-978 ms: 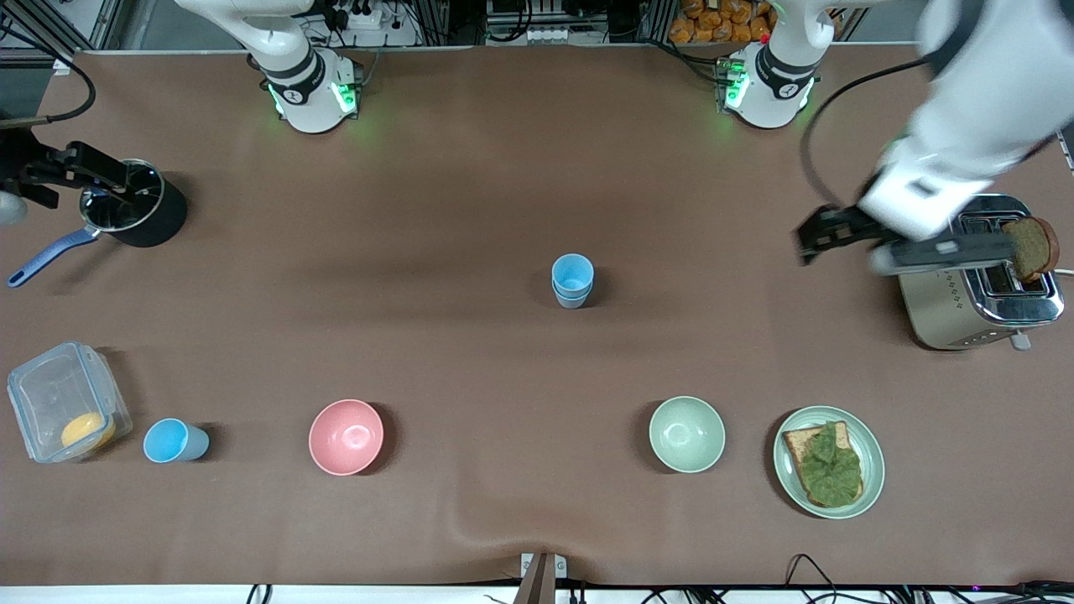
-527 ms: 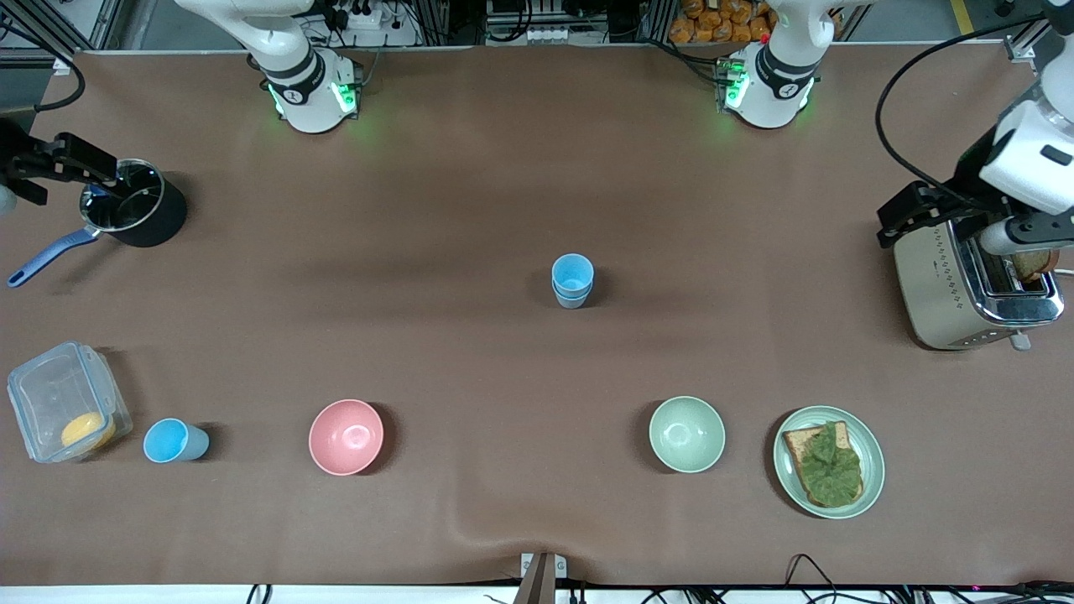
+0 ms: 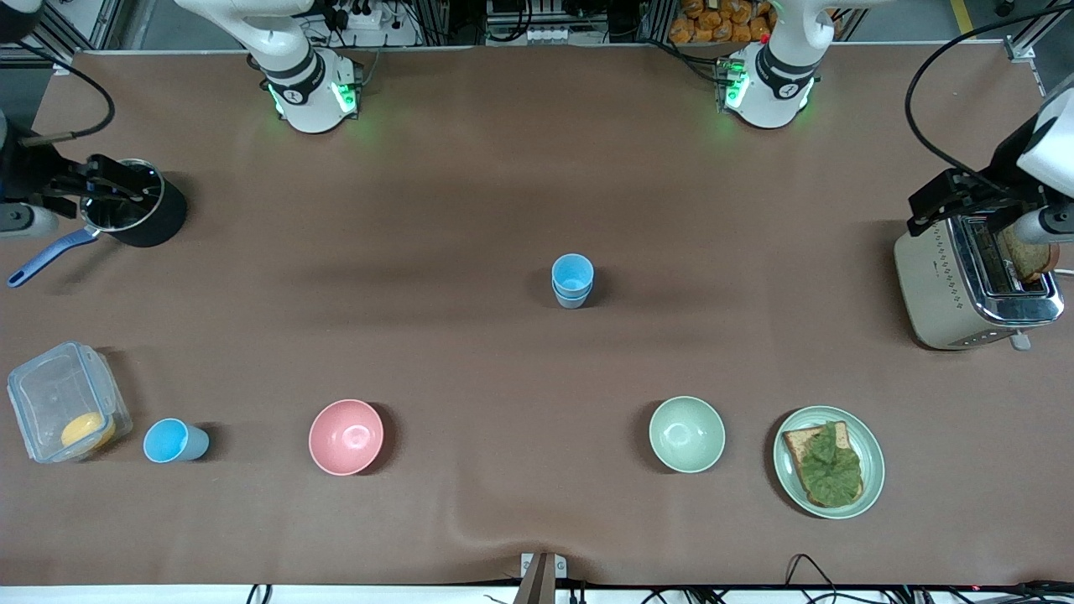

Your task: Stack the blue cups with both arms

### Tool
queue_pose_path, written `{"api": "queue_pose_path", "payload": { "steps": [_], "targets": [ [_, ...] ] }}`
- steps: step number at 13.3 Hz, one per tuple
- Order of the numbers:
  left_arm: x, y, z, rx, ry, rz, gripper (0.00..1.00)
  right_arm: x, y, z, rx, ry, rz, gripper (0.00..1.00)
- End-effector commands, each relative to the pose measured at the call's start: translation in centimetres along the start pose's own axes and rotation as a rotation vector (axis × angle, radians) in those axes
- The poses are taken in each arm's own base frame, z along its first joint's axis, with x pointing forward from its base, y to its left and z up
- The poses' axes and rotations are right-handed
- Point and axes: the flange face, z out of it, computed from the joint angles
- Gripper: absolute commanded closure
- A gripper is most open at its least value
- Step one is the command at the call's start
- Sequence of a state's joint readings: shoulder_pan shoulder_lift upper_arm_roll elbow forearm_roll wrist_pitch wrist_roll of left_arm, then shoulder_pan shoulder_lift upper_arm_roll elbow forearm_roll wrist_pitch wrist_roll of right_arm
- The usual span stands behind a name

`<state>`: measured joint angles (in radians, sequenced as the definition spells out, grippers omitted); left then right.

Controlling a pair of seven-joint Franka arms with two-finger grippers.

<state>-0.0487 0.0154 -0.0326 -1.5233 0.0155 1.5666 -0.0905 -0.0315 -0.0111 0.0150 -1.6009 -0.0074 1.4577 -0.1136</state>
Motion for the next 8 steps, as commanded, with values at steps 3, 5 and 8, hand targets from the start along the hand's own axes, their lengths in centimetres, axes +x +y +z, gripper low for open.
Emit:
{"api": "queue_pose_path", "payload": {
  "steps": [3,5,8],
  "targets": [
    [-0.3,0.2,-0.3,-0.023,-0.016,0.025,0.0,-1.7,0.0,-0.5,-0.005,0.009,-0.019,0.0],
    [-0.3,0.2,-0.3,-0.022,-0.017,0.031,0.0,-0.9,-0.3,-0.1,-0.004,0.009,-0.025,0.0],
    [-0.4,0.8,-0.3,-0.014,-0.018,0.041,0.0,0.3,-0.3,-0.1,-0.005,0.006,-0.027,0.0]
  ]
}}
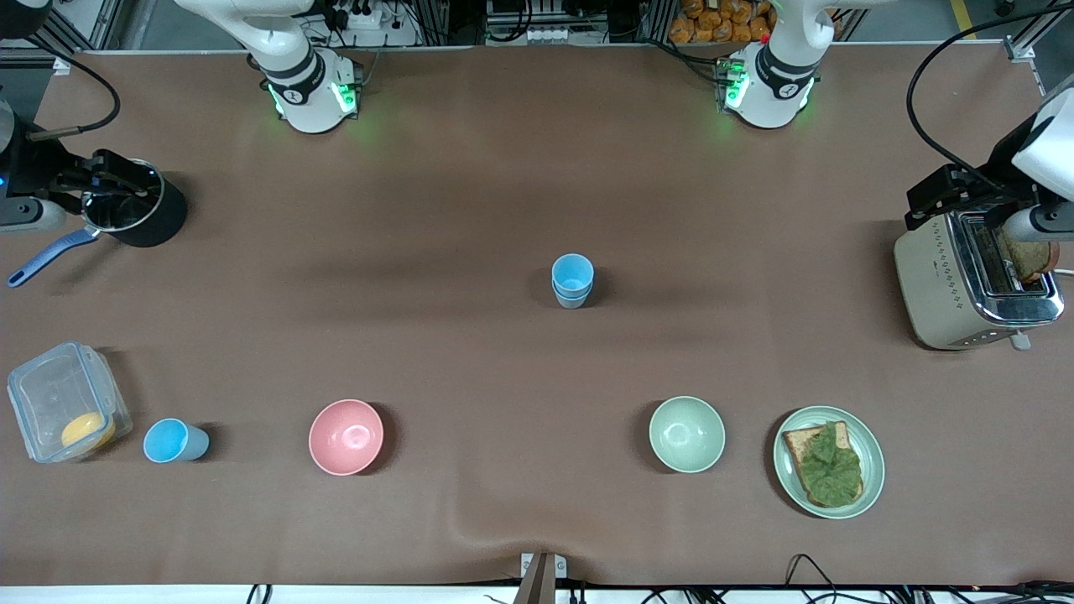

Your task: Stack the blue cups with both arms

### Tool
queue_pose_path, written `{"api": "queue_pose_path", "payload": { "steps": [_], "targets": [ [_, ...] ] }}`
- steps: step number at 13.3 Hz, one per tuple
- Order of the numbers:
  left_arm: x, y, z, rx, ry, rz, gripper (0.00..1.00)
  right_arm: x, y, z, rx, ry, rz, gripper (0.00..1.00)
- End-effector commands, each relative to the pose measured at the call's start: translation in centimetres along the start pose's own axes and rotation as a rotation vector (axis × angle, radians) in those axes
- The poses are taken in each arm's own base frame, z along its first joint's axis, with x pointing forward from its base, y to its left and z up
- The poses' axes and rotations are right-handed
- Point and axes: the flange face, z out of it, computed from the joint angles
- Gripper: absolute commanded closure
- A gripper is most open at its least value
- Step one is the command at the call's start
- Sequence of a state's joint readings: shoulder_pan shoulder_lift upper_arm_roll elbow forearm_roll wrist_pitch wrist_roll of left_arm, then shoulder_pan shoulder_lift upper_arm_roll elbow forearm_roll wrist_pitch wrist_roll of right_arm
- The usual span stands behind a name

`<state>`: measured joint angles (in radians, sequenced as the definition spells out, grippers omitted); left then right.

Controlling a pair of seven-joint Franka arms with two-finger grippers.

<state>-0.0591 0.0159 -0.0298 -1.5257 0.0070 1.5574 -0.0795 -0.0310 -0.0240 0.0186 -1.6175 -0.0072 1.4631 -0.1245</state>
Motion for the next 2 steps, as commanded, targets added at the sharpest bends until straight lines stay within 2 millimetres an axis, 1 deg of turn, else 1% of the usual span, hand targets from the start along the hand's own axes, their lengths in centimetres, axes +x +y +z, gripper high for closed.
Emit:
{"api": "queue_pose_path", "payload": {
  "steps": [1,2],
  "targets": [
    [-0.31,0.25,-0.59,-0.008,-0.004,0.023,0.0,0.69,-0.2,-0.04,-0.004,0.001,-0.009,0.0],
    [-0.32,0.14,-0.65,-0.014,-0.005,0.022,0.0,0.95,-0.25,0.61,-0.002,-0.017,-0.004,0.0]
  ]
}}
